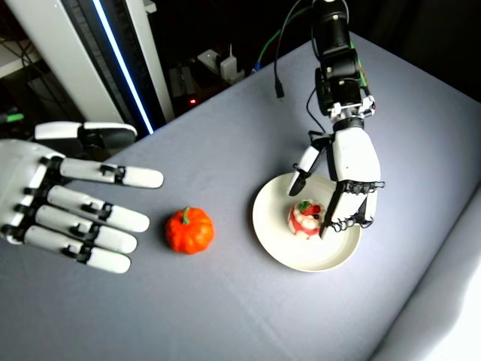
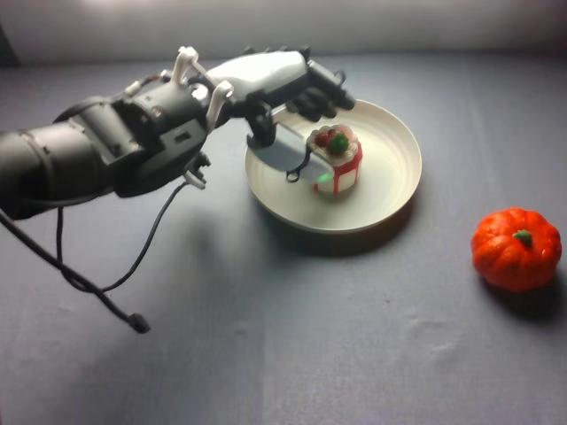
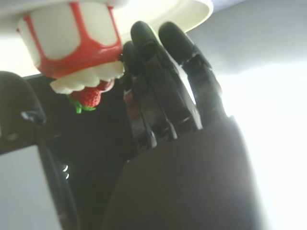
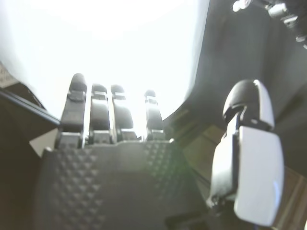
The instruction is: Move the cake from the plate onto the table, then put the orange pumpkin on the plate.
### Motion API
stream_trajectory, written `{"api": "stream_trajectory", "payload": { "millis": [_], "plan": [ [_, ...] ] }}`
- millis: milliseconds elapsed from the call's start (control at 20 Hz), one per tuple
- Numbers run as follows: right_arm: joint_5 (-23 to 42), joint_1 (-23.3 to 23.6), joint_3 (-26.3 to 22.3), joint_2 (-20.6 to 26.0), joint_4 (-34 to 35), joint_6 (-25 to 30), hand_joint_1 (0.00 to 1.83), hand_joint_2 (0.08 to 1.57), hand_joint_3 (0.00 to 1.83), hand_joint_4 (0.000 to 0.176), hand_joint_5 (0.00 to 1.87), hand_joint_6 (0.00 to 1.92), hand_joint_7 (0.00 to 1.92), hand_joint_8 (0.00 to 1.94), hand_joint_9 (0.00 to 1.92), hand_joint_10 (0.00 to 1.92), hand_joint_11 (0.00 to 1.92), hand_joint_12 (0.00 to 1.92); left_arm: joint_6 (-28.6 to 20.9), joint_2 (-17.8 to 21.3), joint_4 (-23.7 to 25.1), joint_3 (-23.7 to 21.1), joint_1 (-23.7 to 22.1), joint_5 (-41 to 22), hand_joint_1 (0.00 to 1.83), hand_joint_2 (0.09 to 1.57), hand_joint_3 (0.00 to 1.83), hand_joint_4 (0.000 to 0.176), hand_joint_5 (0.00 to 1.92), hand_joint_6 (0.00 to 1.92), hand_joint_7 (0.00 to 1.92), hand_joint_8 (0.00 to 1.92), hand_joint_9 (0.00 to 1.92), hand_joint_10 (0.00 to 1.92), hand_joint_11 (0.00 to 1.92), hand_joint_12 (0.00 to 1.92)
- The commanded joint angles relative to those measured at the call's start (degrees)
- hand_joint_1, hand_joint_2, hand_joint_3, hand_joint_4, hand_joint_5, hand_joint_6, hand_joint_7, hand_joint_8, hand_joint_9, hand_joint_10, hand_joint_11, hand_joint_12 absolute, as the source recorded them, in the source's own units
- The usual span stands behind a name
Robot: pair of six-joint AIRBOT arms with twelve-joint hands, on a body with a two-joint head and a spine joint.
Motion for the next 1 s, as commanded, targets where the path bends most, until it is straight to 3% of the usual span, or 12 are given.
{"api": "stream_trajectory", "payload": {
  "millis": [0, 150, 250, 500, 600, 800, 950],
  "plan": [
    [7.09, 0.39, 0.57, 0.07, 0.26, 0.80, 0.27, 0.97, 0.00, 0.162, 0.00, 0.00, 0.00, 0.00, 0.00, 0.00, 0.00, 0.26, -0.18, -0.60, 0.04, 0.31, -1.13, -6.05, 1.06, 0.88, 0.00, 0.000, 0.65, 0.00, 0.74, 0.00, 0.80, 0.00, 0.31, 1.25],
    [7.09, 0.28, 0.83, 0.12, 0.10, 1.61, 0.26, 0.98, 0.00, 0.137, 0.00, 0.00, 0.00, 0.00, 0.00, 0.00, 0.00, 0.16, -0.18, -2.62, 3.34, 1.49, -2.86, -6.23, 1.02, 0.88, 0.00, 0.000, 0.59, 0.00, 0.75, 0.00, 0.77, 0.00, 0.22, 1.34],
    [7.09, 0.26, 0.89, 0.11, -0.15, 1.76, 0.27, 0.99, 0.00, 0.154, 0.00, 0.00, 0.00, 0.00, 0.00, 0.00, 0.00, 0.05, -0.18, -3.17, 3.64, 1.63, -3.10, -6.71, 1.06, 0.90, 0.00, 0.000, 0.60, 0.00, 0.75, 0.00, 0.75, 0.00, 0.16, 1.39],
    [7.09, 0.26, 0.87, 0.06, -0.20, 1.82, 0.27, 1.00, 0.00, 0.136, 0.00, 0.00, 0.00, 0.00, 0.00, 0.00, 0.00, 0.00, -0.18, -3.13, 3.76, 1.82, -2.41, -6.31, 1.05, 0.89, 0.00, 0.000, 0.62, 0.00, 0.75, 0.00, 0.73, 0.00, 0.18, 1.31],
    [7.09, 0.27, 0.87, 0.04, -0.20, 1.82, 0.27, 1.00, 0.00, 0.159, 0.00, 0.00, 0.00, 0.00, 0.00, 0.00, 0.00, 0.00, -0.18, -3.14, 3.73, 2.15, -1.92, -6.31, 1.06, 0.88, 0.00, 0.000, 0.65, 0.01, 0.78, 0.01, 0.78, 0.02, 0.26, 1.24],
    [7.09, 0.26, 0.81, 0.04, -0.25, 1.86, 0.26, 1.00, 0.00, 0.170, 0.00, 0.00, 0.00, 0.00, 0.00, 0.00, 0.00, 0.00, -0.18, -3.45, 2.52, 3.33, -0.54, -6.30, 1.04, 0.88, 0.00, 0.000, 0.64, 0.00, 0.79, 0.01, 0.78, 0.01, 0.22, 1.22],
    [7.09, 0.26, 0.75, 0.04, -0.37, 2.09, 0.27, 1.01, 0.00, 0.155, 0.00, 0.00, 0.00, 0.00, 0.00, 0.00, 0.00, 0.00, -0.18, -3.68, 1.86, 4.16, 0.17, -6.16, 1.06, 0.93, 0.01, 0.000, 0.67, 0.01, 0.80, 0.00, 0.81, 0.02, 0.30, 1.23]
  ]
}}
